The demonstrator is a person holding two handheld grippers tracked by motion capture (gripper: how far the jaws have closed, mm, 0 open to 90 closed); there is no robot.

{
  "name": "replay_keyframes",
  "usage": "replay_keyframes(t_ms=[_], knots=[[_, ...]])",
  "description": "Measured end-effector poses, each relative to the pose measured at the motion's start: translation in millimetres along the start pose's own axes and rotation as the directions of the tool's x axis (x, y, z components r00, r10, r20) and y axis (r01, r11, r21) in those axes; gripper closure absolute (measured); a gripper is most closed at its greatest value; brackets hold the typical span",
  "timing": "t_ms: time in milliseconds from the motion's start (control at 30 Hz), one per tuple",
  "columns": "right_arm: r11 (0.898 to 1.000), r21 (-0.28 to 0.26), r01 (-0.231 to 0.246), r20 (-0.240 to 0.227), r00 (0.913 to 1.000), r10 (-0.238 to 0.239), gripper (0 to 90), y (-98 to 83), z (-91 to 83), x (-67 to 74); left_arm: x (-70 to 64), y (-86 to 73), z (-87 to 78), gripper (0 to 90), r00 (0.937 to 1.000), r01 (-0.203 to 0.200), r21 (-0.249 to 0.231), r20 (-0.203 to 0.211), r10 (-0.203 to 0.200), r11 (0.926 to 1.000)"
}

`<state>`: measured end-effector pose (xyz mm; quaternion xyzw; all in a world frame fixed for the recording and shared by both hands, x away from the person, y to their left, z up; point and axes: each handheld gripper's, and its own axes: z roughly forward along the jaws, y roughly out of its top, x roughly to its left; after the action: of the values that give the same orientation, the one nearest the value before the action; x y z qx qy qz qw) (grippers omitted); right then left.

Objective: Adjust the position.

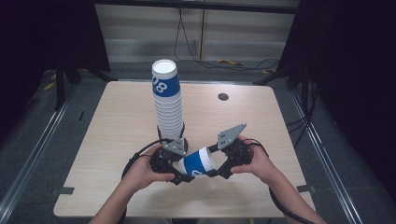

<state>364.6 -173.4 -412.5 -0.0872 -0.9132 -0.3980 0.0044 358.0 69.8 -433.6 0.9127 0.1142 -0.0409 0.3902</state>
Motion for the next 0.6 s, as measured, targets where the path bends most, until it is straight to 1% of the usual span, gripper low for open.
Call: replay_keyframes(t_ms=[67, 167, 200, 233, 267, 333, 367, 400, 433, 467, 500, 533, 600], knots=[[1.0, -0.001, -0.006, -0.005, 1.0, 0.006, 15.6, 0.1, 0.0, -0.8, -0.3, 0.5, 0.3, 29.2, 1.0, -0.007, 0.005, -0.006, 0.007, 1.0], [1.0, 0.001, -0.007, -0.008, 0.9999, 0.007, 15.8, 0.0, 0.3, -1.0, -0.7, 0.3, 0.7, 29.3, 1.0, -0.005, 0.008, -0.008, 0.005, 1.0], [1.0, 0.008, -0.006, -0.007, 1.0, 0.006, 16.8, 0.6, 0.4, -0.8, -0.6, 0.3, 1.3, 29.3, 0.9998, -0.014, 0.013, -0.013, 0.014, 0.9998], [1.0, 0.008, -0.006, -0.007, 1.0, 0.006, 16.8, 0.6, 0.4, -0.8, -0.6, 0.3, 1.3, 29.4, 0.9998, -0.014, 0.013, -0.013, 0.014, 0.9998], [0.999, 0.041, -0.018, 0.01, 0.9998, 0.018, 17.9, 2.1, 1.4, -0.7, -0.4, 0.1, 2.1, 29.2, 0.9992, -0.025, 0.022, -0.03, 0.025, 0.9995], [0.999, 0.05, -0.016, 0.011, 0.9998, 0.016, 18.4, 2.7, 2.1, 0.5, -1.6, -0.1, 3.4, 29.0, 0.9992, -0.027, 0.029, -0.029, 0.028, 0.9992], [0.997, 0.073, -0.004, 0.014, 0.9999, 0.003, 18.7, 4.7, 2.4, 1.4, -2.1, 0.0, 4.1, 28.7, 0.9981, -0.043, 0.038, -0.041, 0.045, 0.9984], [0.997, 0.073, -0.004, 0.014, 0.9999, 0.003, 18.7, 4.7, 2.4, 1.4, -2.1, 0.0, 4.1, 27.5, 0.9981, -0.043, 0.038, -0.041, 0.045, 0.9984], [0.997, 0.081, -0.012, 0.017, 0.9998, 0.01, 18.8, 5.2, 2.1, 1.6, -1.8, 0.4, 4.3, 27.5, 0.9978, -0.042, 0.034, -0.05, 0.043, 0.9985], [0.997, 0.081, -0.013, 0.015, 0.9998, 0.012, 18.8, 5.7, 1.5, 1.3, -1.4, 0.8, 3.8, 25.7, 0.9975, -0.041, 0.033, -0.056, 0.043, 0.9986], [0.996, 0.084, -0.016, 0.021, 0.9997, 0.014, 18.8, 6.1, -0.1, -0.5, -1.7, 1.0, 3.6, 24.1, 0.997, -0.04, 0.024, -0.066, 0.041, 0.9989], [0.996, 0.087, -0.029, 0.029, 0.9992, 0.026, 18.8, 5.9, -1.0, -0.7, -1.7, 1.4, 2.5, 24.1, 0.9968, -0.04, 0.029, -0.068, 0.042, 0.9988], [0.996, 0.086, -0.026, 0.023, 0.9994, 0.024, 18.9, 5.4, -1.5, -1.5, -0.8, 1.2, 1.2, 23.2, 0.9967, -0.033, 0.024, -0.073, 0.034, 0.9992]])
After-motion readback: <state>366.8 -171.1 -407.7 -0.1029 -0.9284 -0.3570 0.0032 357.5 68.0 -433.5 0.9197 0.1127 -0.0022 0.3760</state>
